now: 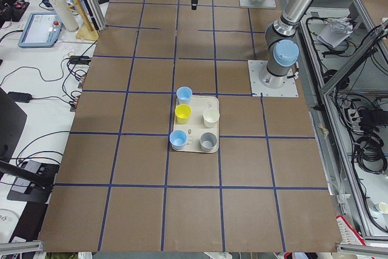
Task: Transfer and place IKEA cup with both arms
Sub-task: 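Move the right gripper toward the white wire rack holding the pink cup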
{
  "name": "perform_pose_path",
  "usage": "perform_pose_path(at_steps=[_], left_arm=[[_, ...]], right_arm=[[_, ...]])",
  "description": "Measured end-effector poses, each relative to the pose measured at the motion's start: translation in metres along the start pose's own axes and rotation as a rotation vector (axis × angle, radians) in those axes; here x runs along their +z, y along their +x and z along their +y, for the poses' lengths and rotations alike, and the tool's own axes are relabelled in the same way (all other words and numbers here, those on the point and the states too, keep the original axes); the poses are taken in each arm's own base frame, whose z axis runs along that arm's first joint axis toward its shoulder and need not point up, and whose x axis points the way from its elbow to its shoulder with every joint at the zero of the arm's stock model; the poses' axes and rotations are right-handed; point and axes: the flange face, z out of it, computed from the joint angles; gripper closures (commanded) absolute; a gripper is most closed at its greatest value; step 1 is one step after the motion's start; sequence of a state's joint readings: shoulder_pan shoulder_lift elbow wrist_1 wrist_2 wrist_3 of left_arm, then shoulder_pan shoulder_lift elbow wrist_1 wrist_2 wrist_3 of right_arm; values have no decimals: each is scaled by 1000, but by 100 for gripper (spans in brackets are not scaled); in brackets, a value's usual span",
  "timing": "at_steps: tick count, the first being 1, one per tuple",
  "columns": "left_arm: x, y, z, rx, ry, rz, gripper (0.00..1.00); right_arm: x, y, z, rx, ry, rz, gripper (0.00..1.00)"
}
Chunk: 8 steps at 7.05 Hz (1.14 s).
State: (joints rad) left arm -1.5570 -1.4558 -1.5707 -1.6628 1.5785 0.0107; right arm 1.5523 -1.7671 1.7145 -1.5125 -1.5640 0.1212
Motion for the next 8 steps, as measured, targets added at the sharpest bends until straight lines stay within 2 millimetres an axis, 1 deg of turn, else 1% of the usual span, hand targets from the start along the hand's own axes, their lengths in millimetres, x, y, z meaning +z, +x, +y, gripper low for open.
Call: perform_pose_path(at_steps=[6,8], left_arm=[[0,0,0,0,3,0,0],[1,0,0,0,1,0,0]], right_arm=[[-3,0,-4,10,28,-6,0],[-3,4,-7,16,35,-6,0]])
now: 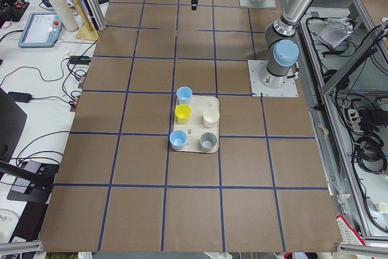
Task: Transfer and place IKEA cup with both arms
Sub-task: 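Move the right gripper toward the white wire rack holding the pink cup, then lower the right gripper over the pink cup on the rack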
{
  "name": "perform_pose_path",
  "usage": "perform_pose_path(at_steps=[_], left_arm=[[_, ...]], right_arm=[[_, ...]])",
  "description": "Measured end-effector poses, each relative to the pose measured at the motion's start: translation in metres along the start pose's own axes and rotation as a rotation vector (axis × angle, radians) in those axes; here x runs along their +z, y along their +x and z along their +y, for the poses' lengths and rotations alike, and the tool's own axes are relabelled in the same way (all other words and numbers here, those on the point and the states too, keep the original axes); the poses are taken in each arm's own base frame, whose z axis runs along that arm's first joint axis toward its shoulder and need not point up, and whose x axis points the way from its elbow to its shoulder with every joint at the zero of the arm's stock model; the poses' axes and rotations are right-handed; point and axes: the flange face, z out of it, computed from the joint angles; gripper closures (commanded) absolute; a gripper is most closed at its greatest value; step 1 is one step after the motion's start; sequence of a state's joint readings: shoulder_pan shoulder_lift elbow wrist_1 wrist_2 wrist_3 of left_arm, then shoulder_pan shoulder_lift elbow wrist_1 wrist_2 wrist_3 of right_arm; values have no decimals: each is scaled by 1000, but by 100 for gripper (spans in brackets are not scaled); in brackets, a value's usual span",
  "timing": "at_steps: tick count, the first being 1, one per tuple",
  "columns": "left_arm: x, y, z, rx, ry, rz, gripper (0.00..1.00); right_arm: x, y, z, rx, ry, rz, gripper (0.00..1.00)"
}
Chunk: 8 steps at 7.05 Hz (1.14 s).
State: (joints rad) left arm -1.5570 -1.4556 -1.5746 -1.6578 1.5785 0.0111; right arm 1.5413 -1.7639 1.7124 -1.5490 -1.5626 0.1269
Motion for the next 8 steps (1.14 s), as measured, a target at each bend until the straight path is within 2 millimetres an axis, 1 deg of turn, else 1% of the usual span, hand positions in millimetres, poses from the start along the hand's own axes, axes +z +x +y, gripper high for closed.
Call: perform_pose_path(at_steps=[5,6,7,8], left_arm=[[1,0,1,-11,1,3,0],[1,0,2,-12,0,2,0],[1,0,3,-11,-1,-1,0],[0,0,4,-8,0,-2,0]], right_arm=[[-1,5,-4,11,8,-1,0],[-1,12,-10,28,19,-6,0],[2,23,-20,36,24,-10,0],[8,36,-34,5,25,-7,0]])
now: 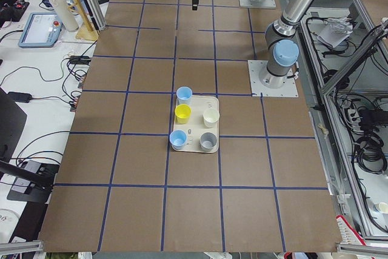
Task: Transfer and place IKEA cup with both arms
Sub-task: 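Lower the right gripper over the pink cup on the rack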
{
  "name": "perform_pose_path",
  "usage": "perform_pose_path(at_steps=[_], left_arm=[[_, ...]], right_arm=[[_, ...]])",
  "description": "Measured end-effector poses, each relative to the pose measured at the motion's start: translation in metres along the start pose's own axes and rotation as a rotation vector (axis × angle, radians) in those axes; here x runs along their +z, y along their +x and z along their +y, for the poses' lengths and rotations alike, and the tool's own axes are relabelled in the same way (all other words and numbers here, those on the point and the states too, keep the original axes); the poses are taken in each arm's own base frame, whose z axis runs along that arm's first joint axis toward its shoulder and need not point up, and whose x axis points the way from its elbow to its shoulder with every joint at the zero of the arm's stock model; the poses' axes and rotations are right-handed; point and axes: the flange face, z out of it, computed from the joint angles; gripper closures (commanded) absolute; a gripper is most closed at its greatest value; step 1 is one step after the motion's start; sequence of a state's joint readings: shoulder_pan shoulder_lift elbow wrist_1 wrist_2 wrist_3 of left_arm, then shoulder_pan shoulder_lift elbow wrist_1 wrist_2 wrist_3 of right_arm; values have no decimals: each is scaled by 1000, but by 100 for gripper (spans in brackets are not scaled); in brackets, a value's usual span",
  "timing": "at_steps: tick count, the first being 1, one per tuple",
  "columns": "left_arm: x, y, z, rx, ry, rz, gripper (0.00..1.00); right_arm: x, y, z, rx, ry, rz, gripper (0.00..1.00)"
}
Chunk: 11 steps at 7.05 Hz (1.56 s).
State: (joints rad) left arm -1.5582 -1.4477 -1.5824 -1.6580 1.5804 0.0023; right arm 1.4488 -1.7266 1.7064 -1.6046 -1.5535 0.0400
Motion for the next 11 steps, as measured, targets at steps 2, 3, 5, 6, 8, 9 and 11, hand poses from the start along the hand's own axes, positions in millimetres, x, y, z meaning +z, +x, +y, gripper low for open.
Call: perform_pose_path(at_steps=[2,3,5,6,8,9,11], left_arm=[[1,0,0,4,0,2,0],[2,0,-1,7,-2,2,0],[4,-1,-1,9,-6,4,0],[5,-1,-2,8,-8,5,0],[7,-2,-4,7,-13,4,0],[8,-2,-5,6,-15,4,0],[9,-2,-5,6,-16,4,0]], right_arm=[[6,36,-24,-58,23,8,0],[10,54,-35,-84,30,12,0],[28,97,-64,-153,44,25,0],[37,117,-77,-185,53,31,0],[56,154,-98,-259,67,40,0],[69,175,-108,-294,63,36,0],[94,210,-134,-379,75,20,0]])
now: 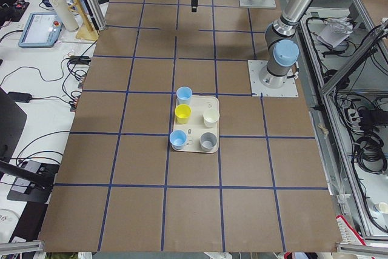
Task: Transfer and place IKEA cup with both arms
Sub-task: 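Lower the right gripper over the pink cup on the rack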
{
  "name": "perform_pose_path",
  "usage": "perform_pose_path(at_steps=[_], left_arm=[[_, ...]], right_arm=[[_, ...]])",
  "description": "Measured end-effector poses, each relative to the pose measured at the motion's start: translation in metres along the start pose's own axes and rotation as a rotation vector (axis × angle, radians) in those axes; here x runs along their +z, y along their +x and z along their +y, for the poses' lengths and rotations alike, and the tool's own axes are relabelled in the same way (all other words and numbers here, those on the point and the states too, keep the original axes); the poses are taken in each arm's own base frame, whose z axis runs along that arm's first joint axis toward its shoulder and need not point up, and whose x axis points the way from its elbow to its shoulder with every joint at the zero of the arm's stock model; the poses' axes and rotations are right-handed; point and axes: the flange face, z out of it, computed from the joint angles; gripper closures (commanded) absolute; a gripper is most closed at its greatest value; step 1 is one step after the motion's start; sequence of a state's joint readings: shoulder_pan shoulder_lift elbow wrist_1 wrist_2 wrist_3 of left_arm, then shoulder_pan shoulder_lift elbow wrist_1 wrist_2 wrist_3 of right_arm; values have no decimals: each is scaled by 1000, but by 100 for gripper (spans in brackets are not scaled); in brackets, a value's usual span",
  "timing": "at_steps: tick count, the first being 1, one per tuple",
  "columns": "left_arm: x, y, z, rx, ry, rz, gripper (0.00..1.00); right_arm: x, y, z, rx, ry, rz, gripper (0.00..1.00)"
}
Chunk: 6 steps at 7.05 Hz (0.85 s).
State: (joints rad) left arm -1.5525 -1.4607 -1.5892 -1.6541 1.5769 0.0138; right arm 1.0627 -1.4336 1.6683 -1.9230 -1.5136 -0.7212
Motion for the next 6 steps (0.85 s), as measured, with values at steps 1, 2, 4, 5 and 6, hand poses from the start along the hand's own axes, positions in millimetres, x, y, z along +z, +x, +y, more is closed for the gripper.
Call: perform_pose_path(at_steps=[1,2,4,5,6], left_arm=[[0,0,0,0,-1,0,0],[1,0,-1,0,-2,0,0],[2,0,-2,0,-2,1,0],[2,0,-2,0,-2,0,0],[2,0,-2,0,-2,0,0]], right_arm=[[11,13,-9,-45,11,1,0],[22,21,-16,-76,20,5,0],[47,34,-27,-98,39,21,0],[57,38,-32,-100,52,28,0],[67,41,-36,-101,64,25,0]])
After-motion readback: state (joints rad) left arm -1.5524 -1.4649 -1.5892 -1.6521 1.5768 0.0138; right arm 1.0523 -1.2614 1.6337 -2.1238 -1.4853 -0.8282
